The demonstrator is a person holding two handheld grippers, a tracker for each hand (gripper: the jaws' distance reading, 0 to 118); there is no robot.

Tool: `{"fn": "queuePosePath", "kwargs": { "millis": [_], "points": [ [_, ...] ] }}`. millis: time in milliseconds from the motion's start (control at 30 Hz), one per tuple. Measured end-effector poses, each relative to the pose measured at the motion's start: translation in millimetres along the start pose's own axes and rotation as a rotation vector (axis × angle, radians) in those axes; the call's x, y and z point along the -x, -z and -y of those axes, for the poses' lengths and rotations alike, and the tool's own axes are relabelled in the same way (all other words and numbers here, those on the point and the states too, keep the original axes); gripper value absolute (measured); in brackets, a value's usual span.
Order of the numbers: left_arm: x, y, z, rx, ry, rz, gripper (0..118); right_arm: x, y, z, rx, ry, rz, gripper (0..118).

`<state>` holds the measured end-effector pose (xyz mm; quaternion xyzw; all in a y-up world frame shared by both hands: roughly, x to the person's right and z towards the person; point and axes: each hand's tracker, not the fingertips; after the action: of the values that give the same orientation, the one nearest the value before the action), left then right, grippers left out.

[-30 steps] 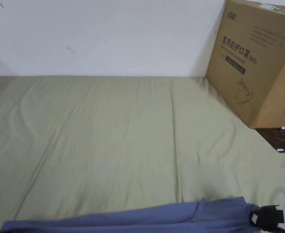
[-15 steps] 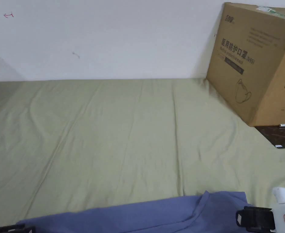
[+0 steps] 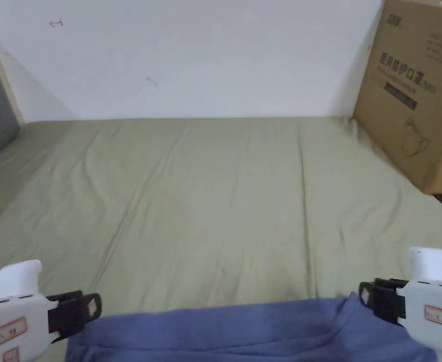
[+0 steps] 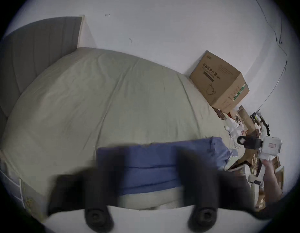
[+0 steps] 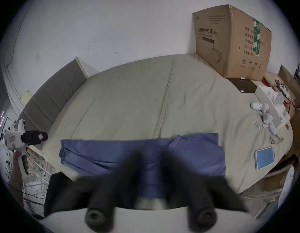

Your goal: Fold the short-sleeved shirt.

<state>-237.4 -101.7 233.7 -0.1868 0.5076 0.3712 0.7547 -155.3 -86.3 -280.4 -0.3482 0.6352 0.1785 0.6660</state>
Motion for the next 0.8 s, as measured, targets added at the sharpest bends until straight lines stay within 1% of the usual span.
{"fn": "queuePosePath", "kwargs": {
  "millis": [33, 100, 133, 167, 200, 300, 333, 367, 433, 467, 500, 533, 567, 633, 667, 700, 800],
  "points": [
    [9, 1, 2, 0.018, 0.037, -0.055, 0, 3, 2, 1, 0.013, -0.017, 0.017, 0],
    [30, 2, 4, 0.039, 0.029, -0.040, 0, 4, 6, 3, 0.041, 0.002, -0.008, 0],
    [44, 4, 5, 0.060, 0.004, -0.029, 0, 3, 8, 4, 0.051, 0.011, -0.010, 0],
    [50, 5, 9, 0.078, -0.052, -0.011, 0, 2, 9, 6, 0.057, 0.020, -0.003, 0],
    [64, 8, 10, 0.095, -0.110, 0.032, 1, 1, 11, 7, 0.067, 0.025, -0.003, 0],
    [129, 31, 17, 0.178, -0.344, 0.294, 1, -2, 15, 10, 0.095, 0.045, 0.004, 0],
    [148, 43, 23, 0.208, -0.427, 0.385, 3, -11, 25, 10, 0.102, 0.053, 0.008, 0],
    [161, 51, 30, 0.225, -0.495, 0.442, 11, -12, 27, 11, 0.109, 0.061, 0.009, 0],
    [170, 68, 43, 0.218, -0.551, 0.490, 23, -13, 29, 11, 0.121, 0.076, 0.006, 0],
    [176, 74, 47, 0.200, -0.556, 0.491, 23, 1, 24, 10, 0.128, 0.063, -0.003, 0],
    [181, 78, 50, 0.177, -0.563, 0.497, 47, 4, 24, 10, 0.131, 0.063, -0.001, 0],
    [186, 82, 53, 0.150, -0.578, 0.511, 81, 6, 23, 10, 0.134, 0.058, 0.005, 0],
    [186, 89, 57, 0.135, -0.593, 0.536, 117, 8, 23, 10, 0.138, 0.051, 0.009, 0],
    [187, 98, 62, 0.141, -0.609, 0.580, 118, 8, 22, 8, 0.146, 0.031, 0.009, 0],
    [186, 97, 64, 0.114, -0.620, 0.675, 118, 10, 22, 9, 0.150, 0.023, 0.013, 0],
    [183, 98, 61, 0.085, -0.625, 0.725, 118, 12, 23, 9, 0.155, 0.017, 0.016, 0],
    [178, 110, 61, 0.142, -0.613, 0.683, 118, 5, 28, 9, 0.170, 0.007, 0.018, 0]
  ]
}}
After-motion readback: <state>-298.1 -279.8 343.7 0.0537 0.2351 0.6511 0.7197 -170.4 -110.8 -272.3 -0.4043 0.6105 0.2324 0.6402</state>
